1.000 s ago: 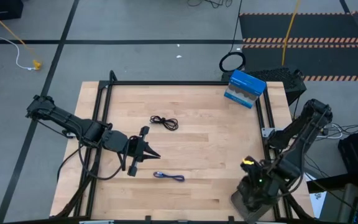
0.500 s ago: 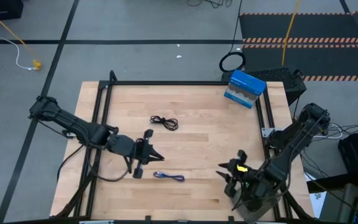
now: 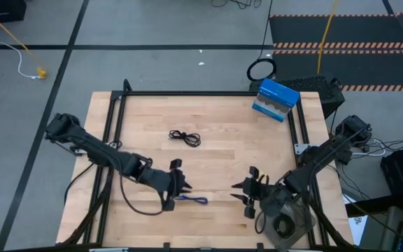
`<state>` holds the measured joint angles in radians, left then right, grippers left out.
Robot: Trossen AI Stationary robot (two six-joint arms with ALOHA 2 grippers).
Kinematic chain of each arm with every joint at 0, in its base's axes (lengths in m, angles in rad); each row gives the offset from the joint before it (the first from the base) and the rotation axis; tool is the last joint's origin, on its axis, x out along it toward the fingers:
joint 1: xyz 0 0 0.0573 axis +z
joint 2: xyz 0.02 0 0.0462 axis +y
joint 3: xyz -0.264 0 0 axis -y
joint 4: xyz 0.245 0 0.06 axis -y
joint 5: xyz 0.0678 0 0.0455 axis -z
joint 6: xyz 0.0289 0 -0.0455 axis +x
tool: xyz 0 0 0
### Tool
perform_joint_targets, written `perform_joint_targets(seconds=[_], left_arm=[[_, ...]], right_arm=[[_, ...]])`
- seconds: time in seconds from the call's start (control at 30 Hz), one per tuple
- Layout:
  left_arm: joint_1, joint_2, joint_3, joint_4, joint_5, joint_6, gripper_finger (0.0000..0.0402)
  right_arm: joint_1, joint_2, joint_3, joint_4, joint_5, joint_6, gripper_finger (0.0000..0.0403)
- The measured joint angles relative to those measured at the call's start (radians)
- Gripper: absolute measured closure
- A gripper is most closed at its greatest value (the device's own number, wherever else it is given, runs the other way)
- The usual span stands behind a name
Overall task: Pick and place USB-C Cables
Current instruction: Put the purple charger cable into the black bin
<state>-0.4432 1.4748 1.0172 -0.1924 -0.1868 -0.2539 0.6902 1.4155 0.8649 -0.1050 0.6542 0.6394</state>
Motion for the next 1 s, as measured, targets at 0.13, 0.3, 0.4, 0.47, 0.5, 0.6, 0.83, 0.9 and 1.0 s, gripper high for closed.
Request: perform_joint_targets(seconds=[0.13,0.3,0.4,0.47,0.5,0.6,0.83,0.9,1.0], left_arm=[[-0.013,0.064,0.000,0.008,0.001,-0.048,0.0281],[-0.017,0.139,0.000,0.002,0.002,-0.124,0.0233],[-0.017,0.180,0.000,-0.011,0.002,-0.149,0.0218],[-0.016,0.204,0.000,-0.019,0.002,-0.155,0.0214],[-0.017,0.217,0.000,-0.018,0.002,-0.156,0.0214],[-0.017,0.254,0.000,-0.017,0.003,-0.169,0.0213],[-0.017,0.328,0.000,-0.020,0.005,-0.174,0.0213],[-0.017,0.341,0.000,-0.018,0.006,-0.176,0.0213],[-0.017,0.362,0.000,-0.015,0.006,-0.176,0.0213]], right_arm=[[-0.032,0.000,-0.027,0.070,-0.040,-0.031,0.0276],[-0.064,0.000,-0.038,0.087,-0.082,-0.035,0.0276],[-0.072,0.000,-0.038,0.086,-0.083,-0.035,0.0276],[-0.075,0.000,-0.038,0.087,-0.084,-0.035,0.0276],[-0.075,0.000,-0.038,0.087,-0.084,-0.035,0.0276],[-0.075,0.000,-0.038,0.086,-0.084,-0.035,0.0276],[-0.075,0.000,-0.038,0.087,-0.084,-0.035,0.0276],[-0.075,0.000,-0.038,0.086,-0.084,-0.035,0.0276],[-0.075,0.000,-0.038,0.086,-0.084,-0.035,0.0276]])
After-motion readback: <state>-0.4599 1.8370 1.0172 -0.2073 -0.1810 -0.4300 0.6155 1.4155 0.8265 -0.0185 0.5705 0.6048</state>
